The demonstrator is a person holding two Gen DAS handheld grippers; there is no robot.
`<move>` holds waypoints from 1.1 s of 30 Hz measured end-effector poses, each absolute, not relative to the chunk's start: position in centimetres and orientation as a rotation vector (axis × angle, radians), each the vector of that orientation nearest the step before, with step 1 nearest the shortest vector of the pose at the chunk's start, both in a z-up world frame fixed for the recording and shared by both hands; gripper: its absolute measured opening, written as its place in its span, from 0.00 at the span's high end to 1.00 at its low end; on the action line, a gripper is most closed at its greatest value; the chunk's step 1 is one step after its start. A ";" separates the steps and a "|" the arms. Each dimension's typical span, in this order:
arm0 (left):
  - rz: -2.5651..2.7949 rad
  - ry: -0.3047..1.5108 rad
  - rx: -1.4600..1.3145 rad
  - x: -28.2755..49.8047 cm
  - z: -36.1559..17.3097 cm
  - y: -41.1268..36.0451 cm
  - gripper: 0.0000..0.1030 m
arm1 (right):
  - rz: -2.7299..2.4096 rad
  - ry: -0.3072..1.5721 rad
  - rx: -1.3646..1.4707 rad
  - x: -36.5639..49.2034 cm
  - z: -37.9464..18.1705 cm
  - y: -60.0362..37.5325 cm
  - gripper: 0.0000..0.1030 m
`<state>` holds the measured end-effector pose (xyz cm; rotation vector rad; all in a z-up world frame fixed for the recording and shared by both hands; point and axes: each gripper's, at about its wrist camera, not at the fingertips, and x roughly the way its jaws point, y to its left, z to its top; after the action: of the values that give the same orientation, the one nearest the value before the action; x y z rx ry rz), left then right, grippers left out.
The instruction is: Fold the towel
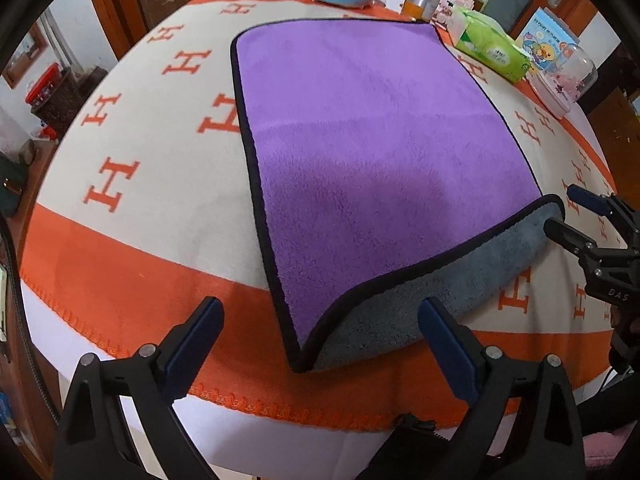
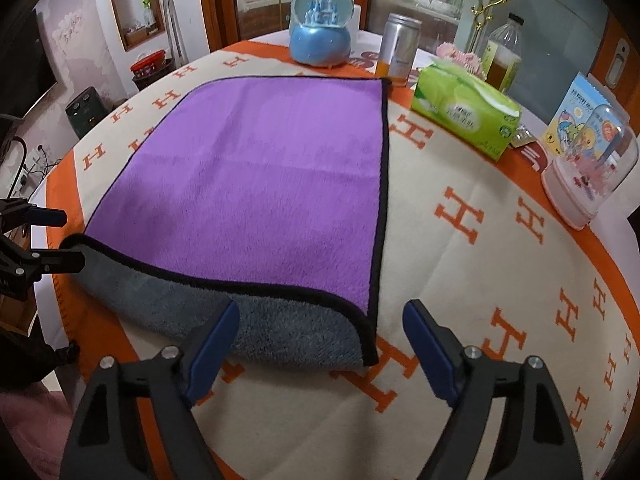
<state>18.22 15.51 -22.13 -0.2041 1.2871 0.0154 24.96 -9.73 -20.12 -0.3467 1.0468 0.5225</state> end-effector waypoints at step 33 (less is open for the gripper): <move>-0.038 1.331 -0.287 17.7 -22.4 15.2 0.90 | 0.483 1.113 -0.344 24.7 -20.9 -11.0 0.90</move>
<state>17.74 15.21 -22.40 -0.2865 1.3305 -0.0376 24.74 -11.05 -20.92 -0.3443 1.1128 0.4829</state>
